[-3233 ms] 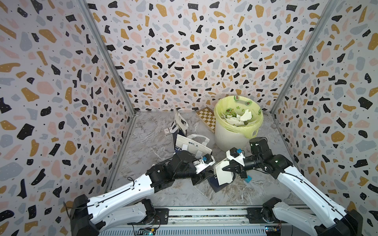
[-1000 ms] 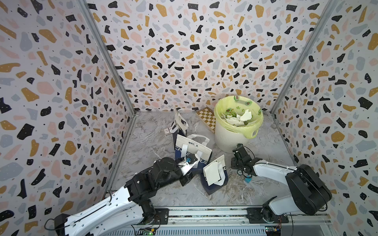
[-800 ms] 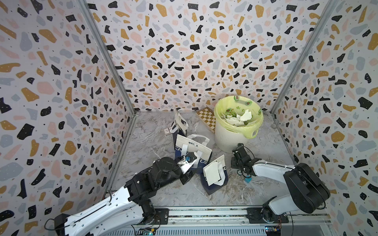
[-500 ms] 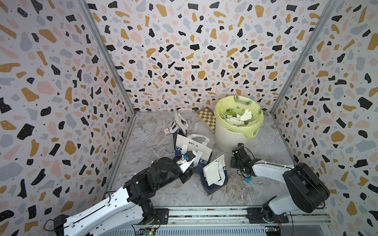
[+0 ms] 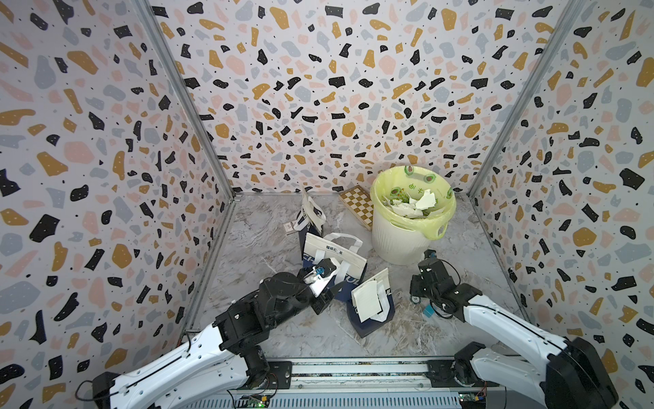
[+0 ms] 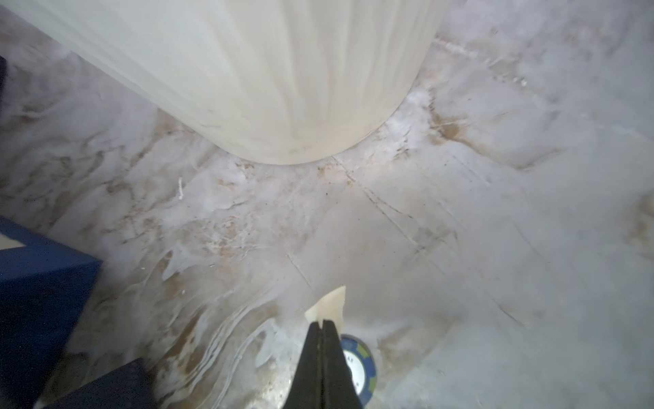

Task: Shred takeout receipts and throw away
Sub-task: Pick up the takeout receipt from the center of the board, then place the takeout receipt in the trash bin.

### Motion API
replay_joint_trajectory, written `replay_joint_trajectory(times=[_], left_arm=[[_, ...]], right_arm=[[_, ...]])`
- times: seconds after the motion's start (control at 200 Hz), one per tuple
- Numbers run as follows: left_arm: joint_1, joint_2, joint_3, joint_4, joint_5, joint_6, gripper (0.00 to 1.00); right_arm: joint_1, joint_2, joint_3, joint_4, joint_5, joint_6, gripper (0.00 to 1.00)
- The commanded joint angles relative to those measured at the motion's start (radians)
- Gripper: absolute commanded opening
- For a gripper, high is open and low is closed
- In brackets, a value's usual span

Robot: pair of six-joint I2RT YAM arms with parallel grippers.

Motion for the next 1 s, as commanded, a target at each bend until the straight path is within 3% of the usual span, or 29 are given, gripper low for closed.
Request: replay_joint_trajectory(times=[0.0,0.115,0.25,0.491,0.566,0.626,0.716,0.872,0.997], left_arm=[[0.0,0.014,0.021,0.1,-0.035,0.022,0.53],[0.003,0.052,0.062,0.127,-0.044,0.038,0.53],[0.004,0.116,0.137,0.147,-0.061,0.044,0.55],[0.018,0.316,0.273,0.289,-0.032,0.124,0.59],[0.067,0.414,0.331,0.358,0.044,0.104,0.61],[0.11,0.516,0.401,0.414,0.121,0.073,0.6],[0.136,0.686,0.554,0.438,0.166,0.12,0.6],[0.18,0.928,0.76,0.497,0.225,0.144,0.6],[0.2,1.031,0.838,0.534,0.226,0.138,0.56]], right_arm=[[-0.006,-0.128,0.115,-0.226,0.04,0.014,0.0],[-0.015,-0.151,0.308,-0.335,0.063,-0.017,0.0],[-0.046,-0.055,0.591,-0.366,0.061,-0.12,0.0],[-0.232,0.269,0.947,-0.294,-0.228,-0.215,0.0],[-0.255,0.368,1.037,-0.274,-0.303,-0.226,0.09],[-0.263,0.437,1.098,-0.267,-0.327,-0.233,0.23],[-0.282,0.506,1.163,-0.251,-0.359,-0.223,0.37],[-0.326,0.567,1.221,-0.248,-0.469,-0.16,0.42],[-0.331,0.557,1.211,-0.242,-0.469,-0.147,0.42]])
